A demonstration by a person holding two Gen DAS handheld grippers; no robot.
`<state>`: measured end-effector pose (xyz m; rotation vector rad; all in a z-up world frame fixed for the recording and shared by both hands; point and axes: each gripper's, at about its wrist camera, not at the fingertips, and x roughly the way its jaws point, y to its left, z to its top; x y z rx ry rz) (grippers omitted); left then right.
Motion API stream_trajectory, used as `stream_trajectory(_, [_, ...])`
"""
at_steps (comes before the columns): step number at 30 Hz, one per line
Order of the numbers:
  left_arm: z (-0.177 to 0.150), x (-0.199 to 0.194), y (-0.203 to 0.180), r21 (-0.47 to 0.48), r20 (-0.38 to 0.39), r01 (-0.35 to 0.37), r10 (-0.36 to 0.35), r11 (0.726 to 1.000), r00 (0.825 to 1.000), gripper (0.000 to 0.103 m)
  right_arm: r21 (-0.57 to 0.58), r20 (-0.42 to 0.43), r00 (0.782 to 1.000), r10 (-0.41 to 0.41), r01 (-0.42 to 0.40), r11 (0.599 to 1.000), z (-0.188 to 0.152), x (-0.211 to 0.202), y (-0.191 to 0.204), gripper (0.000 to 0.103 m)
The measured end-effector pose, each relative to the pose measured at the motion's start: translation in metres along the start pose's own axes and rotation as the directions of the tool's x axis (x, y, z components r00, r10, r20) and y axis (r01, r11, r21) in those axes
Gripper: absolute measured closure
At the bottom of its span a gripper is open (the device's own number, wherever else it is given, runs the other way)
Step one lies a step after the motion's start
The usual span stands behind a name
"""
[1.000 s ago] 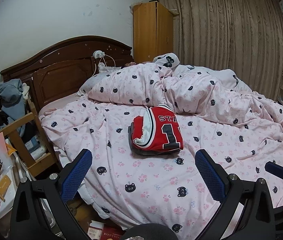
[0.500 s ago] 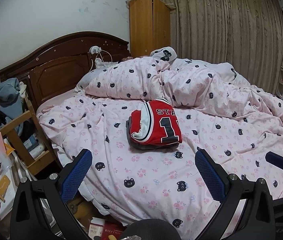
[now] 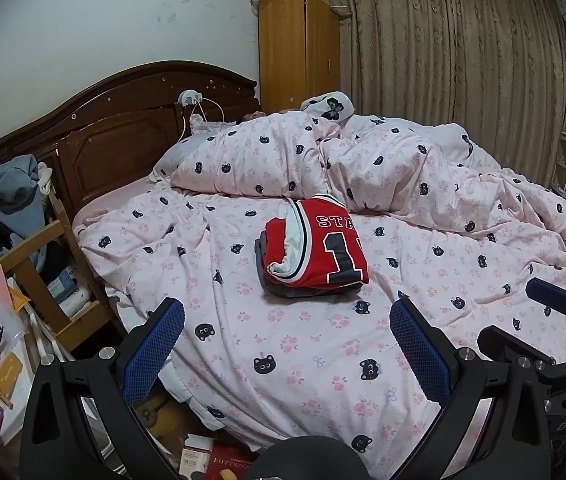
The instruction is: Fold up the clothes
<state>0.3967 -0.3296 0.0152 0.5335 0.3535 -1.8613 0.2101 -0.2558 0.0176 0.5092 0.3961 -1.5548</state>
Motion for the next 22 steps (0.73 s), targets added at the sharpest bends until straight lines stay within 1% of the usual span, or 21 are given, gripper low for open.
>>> stream_trajectory(7, [-0.0005, 0.0034, 0.0005, 0.005, -0.004, 0.011, -0.011, 1.000, 1.000, 0.001, -0.010, 0.008, 1.000, 0.005, -0.005, 1.000, 0.0045, 0.0028, 0.0032, 0.002])
stream_trajectory(22, [0.0007, 0.0055, 0.0023, 0.007, 0.003, 0.015, -0.015, 1.000, 1.000, 0.001, -0.015, 0.014, 1.000, 0.015, -0.015, 1.000, 0.0090, 0.0066, 0.0064, 0.002])
